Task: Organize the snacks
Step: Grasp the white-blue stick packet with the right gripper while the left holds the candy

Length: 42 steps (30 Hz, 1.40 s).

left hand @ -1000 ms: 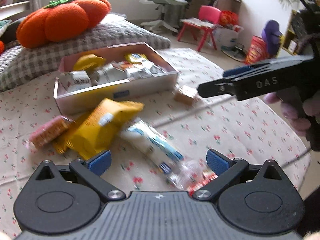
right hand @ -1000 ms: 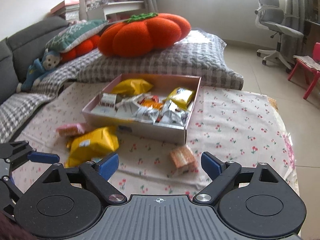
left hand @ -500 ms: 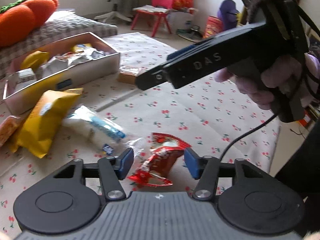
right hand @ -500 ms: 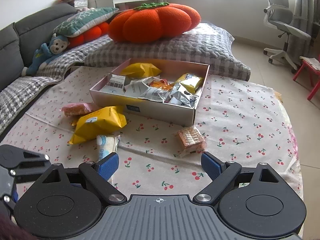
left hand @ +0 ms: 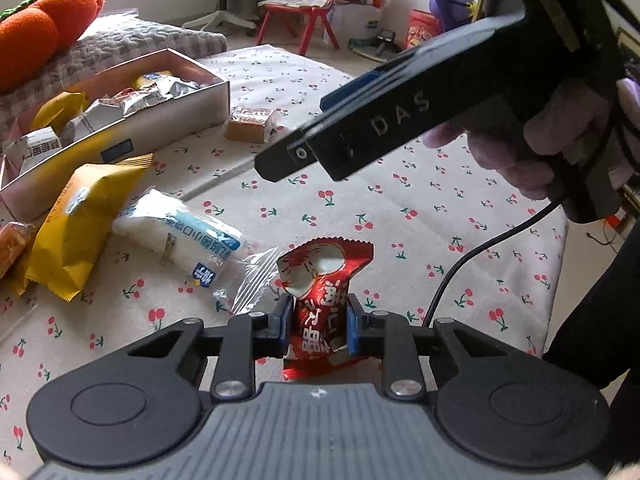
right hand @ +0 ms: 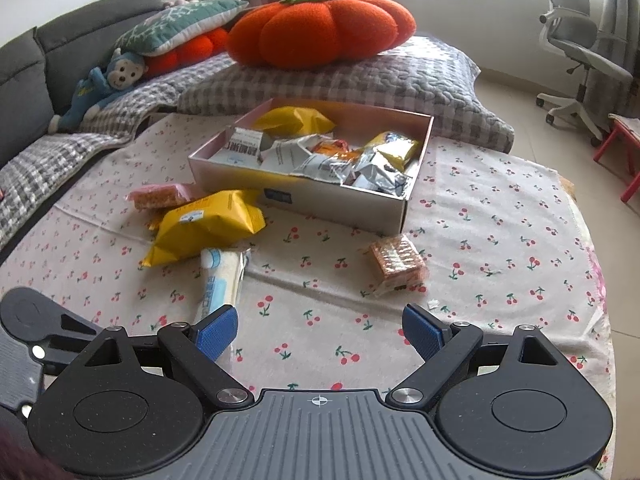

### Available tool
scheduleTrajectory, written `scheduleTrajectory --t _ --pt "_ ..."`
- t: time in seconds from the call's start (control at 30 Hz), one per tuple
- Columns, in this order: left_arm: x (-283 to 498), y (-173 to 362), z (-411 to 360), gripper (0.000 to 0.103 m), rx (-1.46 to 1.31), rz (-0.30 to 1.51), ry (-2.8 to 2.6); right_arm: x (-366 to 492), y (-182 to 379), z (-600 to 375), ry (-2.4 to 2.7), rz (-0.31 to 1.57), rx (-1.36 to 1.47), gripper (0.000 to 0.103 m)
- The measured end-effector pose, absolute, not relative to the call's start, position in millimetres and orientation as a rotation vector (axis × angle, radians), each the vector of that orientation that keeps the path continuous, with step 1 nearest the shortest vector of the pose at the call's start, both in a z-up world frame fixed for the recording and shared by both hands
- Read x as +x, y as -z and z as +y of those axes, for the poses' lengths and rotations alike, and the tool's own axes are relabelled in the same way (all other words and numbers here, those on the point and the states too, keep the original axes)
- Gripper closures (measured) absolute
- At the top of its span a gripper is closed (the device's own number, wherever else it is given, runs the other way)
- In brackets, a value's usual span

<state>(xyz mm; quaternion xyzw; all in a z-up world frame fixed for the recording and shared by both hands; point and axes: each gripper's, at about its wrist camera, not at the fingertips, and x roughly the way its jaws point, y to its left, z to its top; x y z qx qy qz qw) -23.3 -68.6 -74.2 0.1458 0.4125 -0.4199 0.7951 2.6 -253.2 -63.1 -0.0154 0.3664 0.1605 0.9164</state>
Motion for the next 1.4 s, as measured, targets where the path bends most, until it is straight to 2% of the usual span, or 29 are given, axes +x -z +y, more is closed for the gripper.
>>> scheduleTrajectory --t 0.37,0.77,0.9,1.0,1.13,1.3,1.37,1.4 --pt "-18.4 63.2 -21.4 0.080 0.277 0.891 0.783 5.5 68.0 -244.4 -0.332 0.769 -0.035 0.012" --pt "11.8 62.2 19.6 0.079 0.318 0.888 0.509 15.3 76.4 -185.5 -0.427 0.815 -0.093 0.012" --pt "13.1 65.0 27.7 0.076 0.292 0.878 0.492 15.6 82.2 -171.4 -0.446 0.827 -0.111 0.012" --pt "13.8 67.2 30.1 0.068 0.277 0.880 0.492 14.1 85.2 -165.5 -0.444 0.820 -0.132 0.012" --pt "13.9 70.3 32.6 0.066 0.240 0.888 0.500 13.3 88.7 -161.5 -0.431 0.810 -0.152 0.015" --pt "16.1 74.1 32.8 0.067 0.196 0.891 0.492 12.3 93.1 -159.5 -0.415 0.811 -0.170 0.032" --pt "16.8 72.7 33.3 0.068 0.181 0.894 0.485 12.2 95.3 -159.1 -0.412 0.818 -0.175 0.048" --pt "17.1 71.9 33.8 0.074 0.174 0.895 0.484 11.6 95.0 -160.0 -0.417 0.813 -0.168 0.053"
